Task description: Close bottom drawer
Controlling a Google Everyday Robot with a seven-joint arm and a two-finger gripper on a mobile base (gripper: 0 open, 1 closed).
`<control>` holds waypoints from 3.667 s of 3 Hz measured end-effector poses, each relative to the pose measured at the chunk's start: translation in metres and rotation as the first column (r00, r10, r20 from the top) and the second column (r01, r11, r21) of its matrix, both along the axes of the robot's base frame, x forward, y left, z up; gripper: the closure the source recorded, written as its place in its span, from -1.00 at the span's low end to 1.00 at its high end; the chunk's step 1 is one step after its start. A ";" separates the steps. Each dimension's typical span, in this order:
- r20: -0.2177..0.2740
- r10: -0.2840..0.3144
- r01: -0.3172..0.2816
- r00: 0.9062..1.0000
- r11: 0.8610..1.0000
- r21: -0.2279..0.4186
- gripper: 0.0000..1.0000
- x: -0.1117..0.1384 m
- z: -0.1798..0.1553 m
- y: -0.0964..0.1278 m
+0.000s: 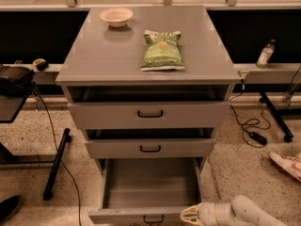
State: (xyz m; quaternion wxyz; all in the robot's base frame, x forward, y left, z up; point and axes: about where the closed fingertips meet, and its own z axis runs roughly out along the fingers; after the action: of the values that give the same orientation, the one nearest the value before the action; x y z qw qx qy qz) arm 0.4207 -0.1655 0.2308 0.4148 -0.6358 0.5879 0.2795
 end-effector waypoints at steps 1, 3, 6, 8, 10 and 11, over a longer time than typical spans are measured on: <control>0.016 -0.039 0.039 0.999 0.998 -0.053 1.00 -0.002 -0.023 -0.002; 0.078 -0.048 0.059 0.996 0.988 -0.144 1.00 -0.001 -0.060 0.007; -0.061 -0.130 0.129 0.990 0.992 -0.012 1.00 0.032 -0.079 0.046; -0.102 -0.224 0.225 0.969 0.974 -0.007 1.00 0.070 -0.099 0.053; 0.104 -0.362 0.358 0.926 0.932 0.063 1.00 0.124 -0.096 0.065; 0.129 -0.389 0.383 0.912 0.921 0.069 1.00 0.137 -0.095 0.064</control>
Offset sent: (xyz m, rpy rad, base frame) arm -0.0115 -0.0130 -0.0782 -0.2359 -0.0975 -0.0651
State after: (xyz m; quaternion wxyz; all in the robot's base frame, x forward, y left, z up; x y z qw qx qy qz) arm 0.5572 -0.1014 0.1359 0.5153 -0.5163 0.6653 0.1589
